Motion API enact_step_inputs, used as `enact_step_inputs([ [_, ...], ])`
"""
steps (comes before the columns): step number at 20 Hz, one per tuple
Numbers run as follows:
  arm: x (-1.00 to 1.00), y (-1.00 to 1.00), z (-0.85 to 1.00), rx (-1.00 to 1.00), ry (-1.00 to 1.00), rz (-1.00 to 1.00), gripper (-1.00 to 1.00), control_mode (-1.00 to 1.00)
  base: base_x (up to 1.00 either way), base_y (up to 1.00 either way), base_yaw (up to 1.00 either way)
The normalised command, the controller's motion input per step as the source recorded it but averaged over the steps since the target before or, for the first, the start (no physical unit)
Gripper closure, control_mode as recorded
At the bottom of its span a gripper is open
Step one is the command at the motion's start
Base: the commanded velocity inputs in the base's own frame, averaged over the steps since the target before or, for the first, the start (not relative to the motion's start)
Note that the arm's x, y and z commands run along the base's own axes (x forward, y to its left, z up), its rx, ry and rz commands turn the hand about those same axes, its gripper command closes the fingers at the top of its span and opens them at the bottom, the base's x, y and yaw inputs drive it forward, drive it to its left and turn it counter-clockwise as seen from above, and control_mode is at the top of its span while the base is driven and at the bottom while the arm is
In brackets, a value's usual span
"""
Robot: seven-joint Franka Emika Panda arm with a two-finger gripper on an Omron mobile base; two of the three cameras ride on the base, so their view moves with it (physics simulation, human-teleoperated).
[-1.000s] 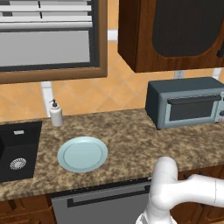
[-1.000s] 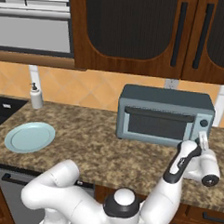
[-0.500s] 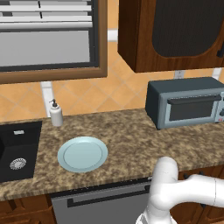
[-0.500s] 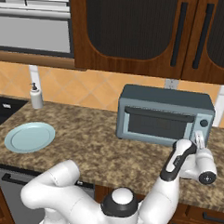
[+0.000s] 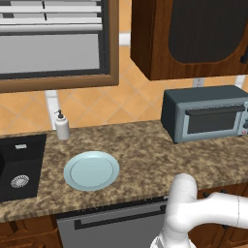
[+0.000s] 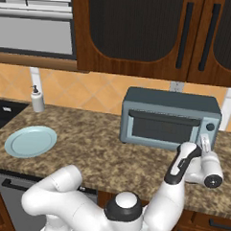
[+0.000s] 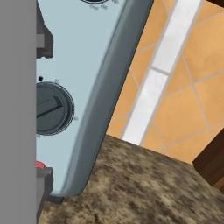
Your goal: Pick up the kebab skewer and baguette bread, and place them inside the toaster oven. Close the toaster oven door and start by setting the timer.
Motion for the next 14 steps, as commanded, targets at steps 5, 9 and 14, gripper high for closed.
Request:
enact_step_inputs([
  [5,0.00,0.00,0.00,0.00,0.00,0.00,1.00,-1.00,0.00,0.00,0.00],
  [9,0.24,0.00,0.00,0.00,0.00,0.00,1.00,-1.00,0.00,0.00,0.00],
  [14,0.25,0.00,0.00,0.00,0.00,0.00,1.00,-1.00,0.00,0.00,0.00],
])
